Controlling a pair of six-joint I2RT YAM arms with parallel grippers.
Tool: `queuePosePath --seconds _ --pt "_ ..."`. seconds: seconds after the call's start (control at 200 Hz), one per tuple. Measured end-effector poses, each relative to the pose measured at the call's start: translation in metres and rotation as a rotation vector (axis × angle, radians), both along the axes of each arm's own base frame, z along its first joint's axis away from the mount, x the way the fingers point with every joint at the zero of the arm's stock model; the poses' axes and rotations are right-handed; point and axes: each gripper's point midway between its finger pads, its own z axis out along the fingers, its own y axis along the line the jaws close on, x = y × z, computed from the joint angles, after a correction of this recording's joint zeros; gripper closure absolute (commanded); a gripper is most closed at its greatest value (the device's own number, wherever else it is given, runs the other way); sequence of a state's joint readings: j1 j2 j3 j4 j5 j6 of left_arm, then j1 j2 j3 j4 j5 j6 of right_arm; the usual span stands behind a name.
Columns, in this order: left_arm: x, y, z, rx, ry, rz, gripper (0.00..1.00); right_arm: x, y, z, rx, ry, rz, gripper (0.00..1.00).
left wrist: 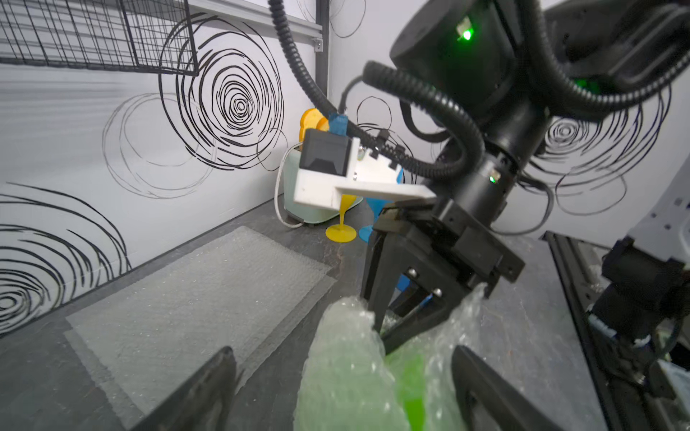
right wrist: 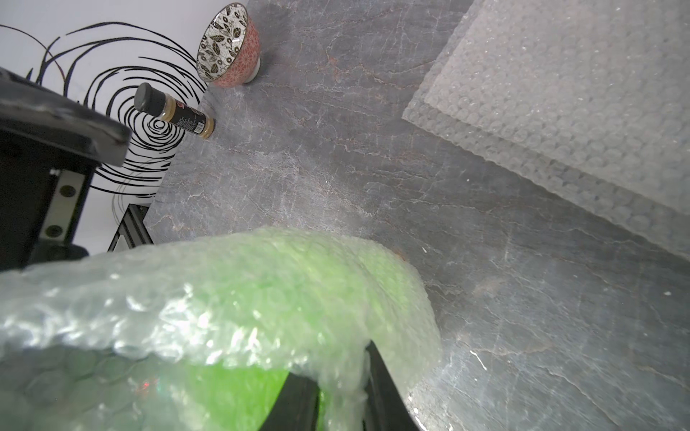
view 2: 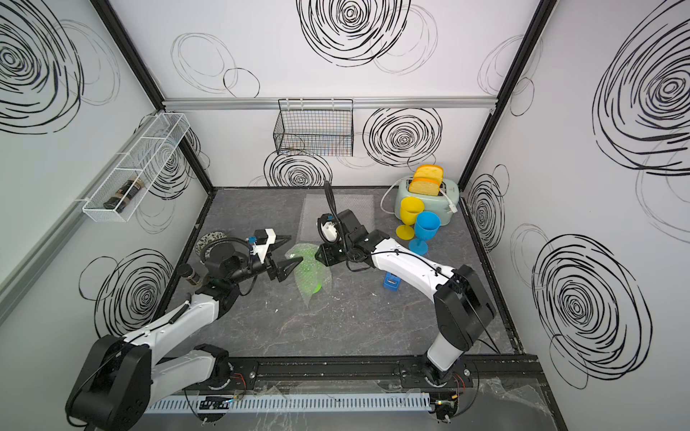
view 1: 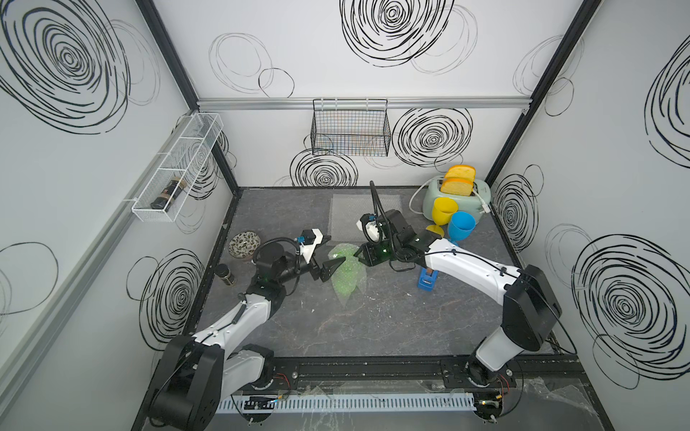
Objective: Wrap wine glasses in bubble wrap
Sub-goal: Wrap the wine glass in bubble wrap.
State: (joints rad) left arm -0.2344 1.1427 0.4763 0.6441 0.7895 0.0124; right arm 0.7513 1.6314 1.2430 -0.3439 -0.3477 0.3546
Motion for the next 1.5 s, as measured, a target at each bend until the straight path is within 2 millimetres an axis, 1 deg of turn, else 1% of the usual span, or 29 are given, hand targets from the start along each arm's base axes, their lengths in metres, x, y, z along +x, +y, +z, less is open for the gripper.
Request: queuePosePath --seconds 0.025,0.1,0.175,0.225,0.34,0.365,0.41,0.44,0.455,0.64,0.685,0.766,0.836,0.921,0.986,1.076,1.251,1.311,1.401,1.501 --pt "0.002 -0.001 0.000 0.011 0.016 0.002 0.33 0.000 0.000 0.000 -0.001 -0.001 -0.001 0.78" --pt "0.004 -0.003 -0.001 0.039 0.056 -0.001 0.53 0.001 0.000 0.000 -0.003 -0.002 -0.004 0.78" --pt "0.003 -0.005 -0.008 0.068 0.102 0.000 0.69 0.001 0.000 0.000 -0.002 -0.001 -0.006 0.78" --pt "0.001 -0.006 -0.015 0.096 0.114 0.003 0.74 0.000 0.000 0.000 -0.003 -0.001 -0.006 0.78" --pt "-0.007 -0.015 -0.031 0.150 0.145 -0.009 0.78 -0.001 0.001 -0.001 -0.005 0.001 -0.005 0.78" --pt "-0.009 -0.017 -0.032 0.159 0.145 -0.013 0.81 -0.001 0.002 -0.002 -0.007 0.002 -0.004 0.78" --pt "-0.012 -0.021 -0.035 0.174 0.142 -0.017 0.91 -0.002 0.002 -0.004 -0.010 0.007 -0.004 0.77" --pt "-0.013 -0.023 -0.037 0.180 0.147 -0.016 0.95 -0.002 0.003 -0.006 -0.012 0.011 -0.004 0.77" --pt "-0.013 -0.023 -0.038 0.189 0.138 -0.016 1.00 -0.002 0.003 -0.006 -0.013 0.012 -0.005 0.78" --pt "-0.010 -0.026 -0.044 0.243 0.108 0.026 1.00 -0.002 0.005 -0.007 -0.017 0.012 -0.010 0.78" --pt "-0.008 -0.027 -0.045 0.258 0.101 0.037 1.00 -0.001 0.005 -0.007 -0.019 0.013 -0.012 0.76" --pt "-0.004 -0.027 -0.048 0.285 0.093 0.054 1.00 0.002 0.006 -0.006 -0.024 0.015 -0.020 0.69" --pt "-0.001 -0.028 -0.049 0.302 0.083 0.062 1.00 0.001 0.006 -0.007 -0.032 0.025 -0.020 0.58" --pt "0.000 -0.030 -0.049 0.314 0.078 0.066 1.00 -0.002 0.003 -0.007 -0.050 0.044 -0.018 0.52" --pt "0.001 -0.030 -0.049 0.318 0.076 0.069 1.00 -0.002 0.002 -0.003 -0.052 0.050 -0.018 0.47" --pt "0.002 -0.029 -0.049 0.322 0.073 0.075 1.00 -0.002 -0.006 0.004 -0.045 0.060 -0.034 0.45" --pt "0.002 -0.029 -0.050 0.325 0.071 0.079 1.00 -0.008 -0.016 0.034 0.032 0.048 -0.044 0.41" --pt "0.002 -0.030 -0.050 0.326 0.070 0.077 1.00 -0.010 -0.019 0.042 0.057 0.042 -0.049 0.39" --pt "0.003 -0.031 -0.050 0.328 0.072 0.077 1.00 -0.013 -0.016 0.044 0.076 0.044 -0.040 0.37" --pt "0.003 -0.032 -0.049 0.330 0.071 0.076 1.00 -0.016 -0.010 0.036 0.065 0.065 -0.028 0.35"
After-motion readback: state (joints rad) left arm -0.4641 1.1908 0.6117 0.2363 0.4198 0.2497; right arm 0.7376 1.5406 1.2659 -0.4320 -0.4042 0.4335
